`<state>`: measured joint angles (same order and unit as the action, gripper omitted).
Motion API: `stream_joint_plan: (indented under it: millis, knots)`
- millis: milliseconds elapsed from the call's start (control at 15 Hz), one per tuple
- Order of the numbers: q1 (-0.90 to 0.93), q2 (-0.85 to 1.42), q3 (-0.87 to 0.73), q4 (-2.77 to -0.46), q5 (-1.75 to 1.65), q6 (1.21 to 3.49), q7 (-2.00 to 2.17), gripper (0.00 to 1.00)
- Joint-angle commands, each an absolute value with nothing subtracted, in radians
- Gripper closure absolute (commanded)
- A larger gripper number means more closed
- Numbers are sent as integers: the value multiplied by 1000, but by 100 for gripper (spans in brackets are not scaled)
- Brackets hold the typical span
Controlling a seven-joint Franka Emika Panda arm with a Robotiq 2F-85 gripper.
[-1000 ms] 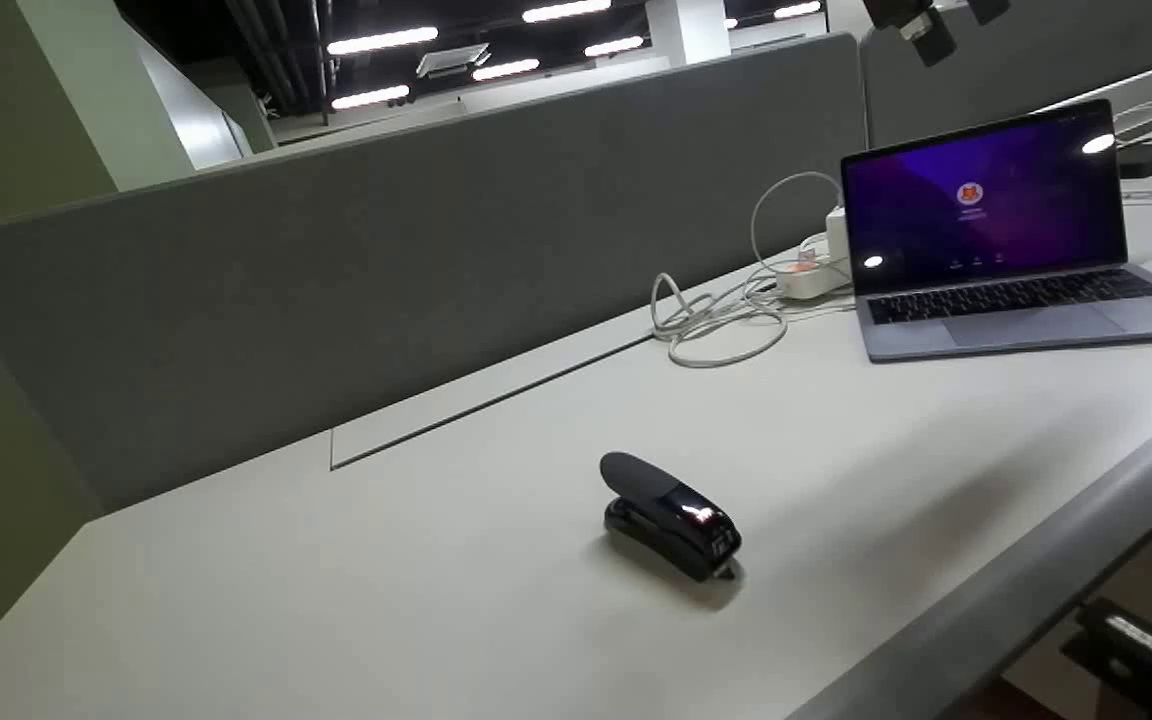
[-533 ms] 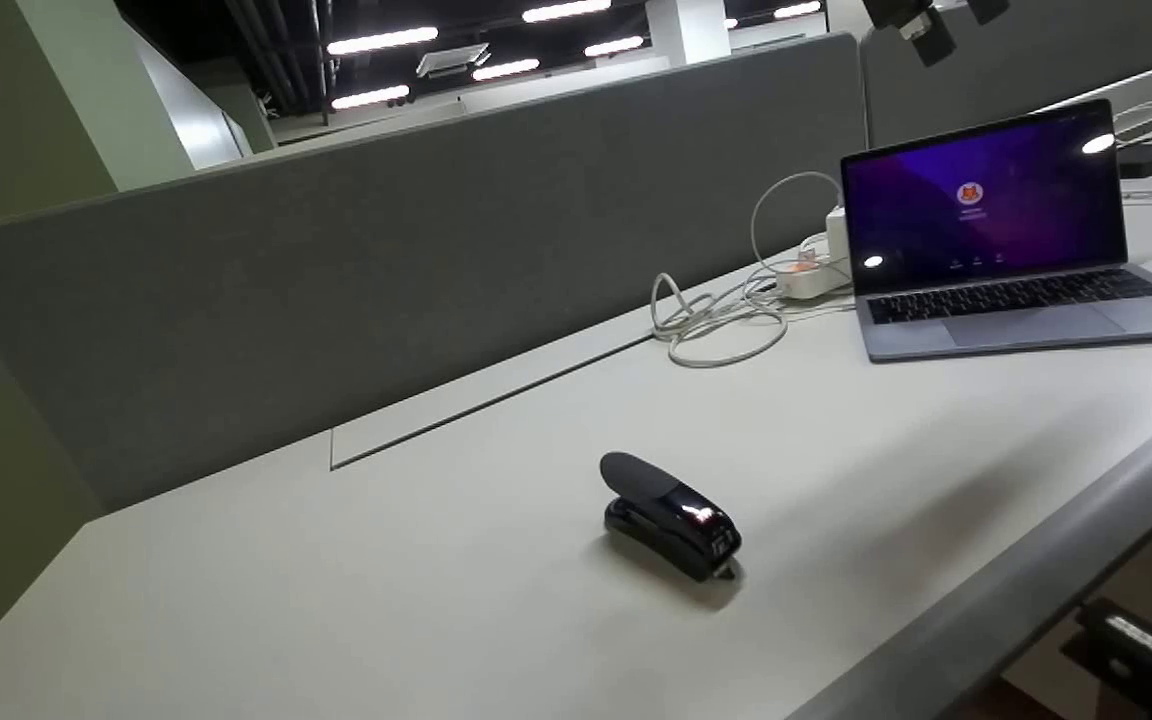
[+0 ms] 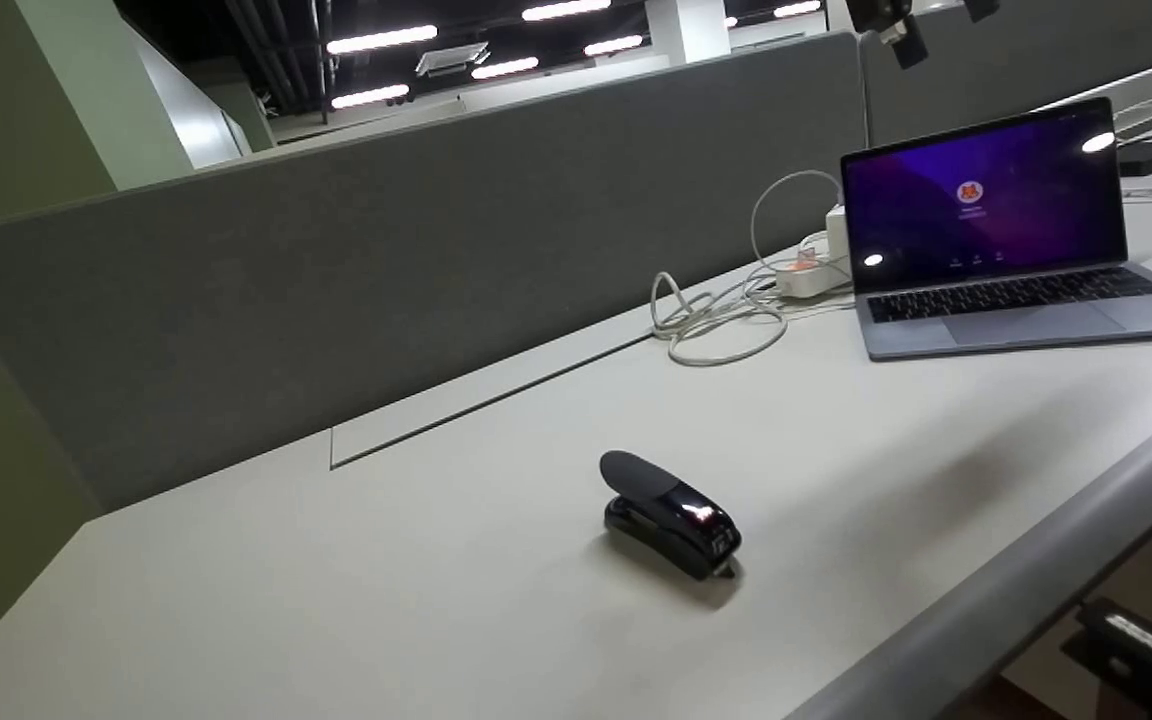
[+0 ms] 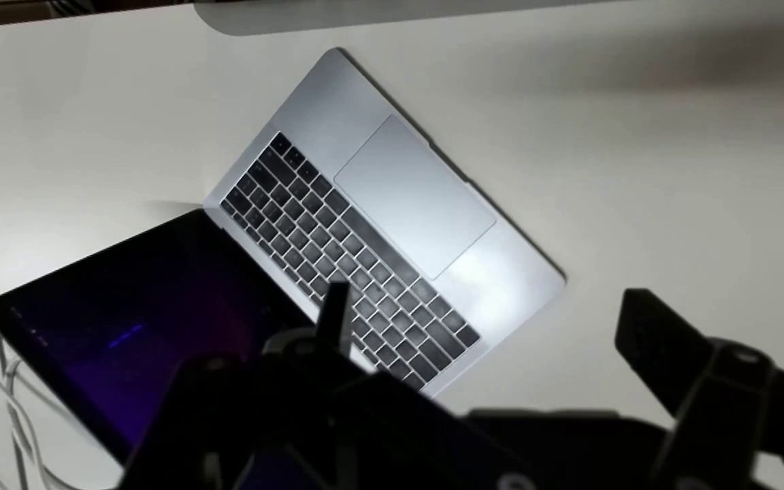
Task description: Close the laptop
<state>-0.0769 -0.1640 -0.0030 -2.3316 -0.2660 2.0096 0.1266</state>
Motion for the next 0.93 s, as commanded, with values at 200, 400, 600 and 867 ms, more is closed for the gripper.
stream_joint_plan:
  millis: [200,400,600,867]
  knots:
    - [-159,-174,-109,-2335,-216,2210,204,0]
    - [-188,-159,-170,-2328,-84,2313,139,0]
    - [-195,-157,-237,-2330,115,2401,-25,0]
    - [-203,-159,-214,-2332,47,2373,10,0]
